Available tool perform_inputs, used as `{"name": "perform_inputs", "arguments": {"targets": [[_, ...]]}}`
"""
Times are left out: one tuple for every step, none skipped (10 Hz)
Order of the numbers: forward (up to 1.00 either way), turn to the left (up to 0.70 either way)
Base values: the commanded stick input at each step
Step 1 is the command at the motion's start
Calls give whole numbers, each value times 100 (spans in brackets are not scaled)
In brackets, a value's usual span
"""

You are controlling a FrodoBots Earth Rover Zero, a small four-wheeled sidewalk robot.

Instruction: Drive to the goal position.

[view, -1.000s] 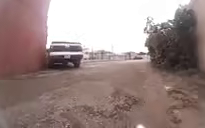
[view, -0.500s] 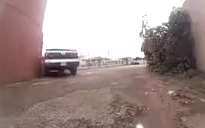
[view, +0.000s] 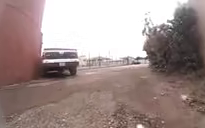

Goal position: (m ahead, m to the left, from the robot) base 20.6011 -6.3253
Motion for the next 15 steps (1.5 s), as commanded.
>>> {"name": "perform_inputs", "arguments": {"targets": [[70,0],[70,0],[70,0],[70,0],[70,0],[70,0],[70,0],[70,0],[70,0],[70,0],[70,0],[70,0],[70,0],[70,0],[70,0]]}}
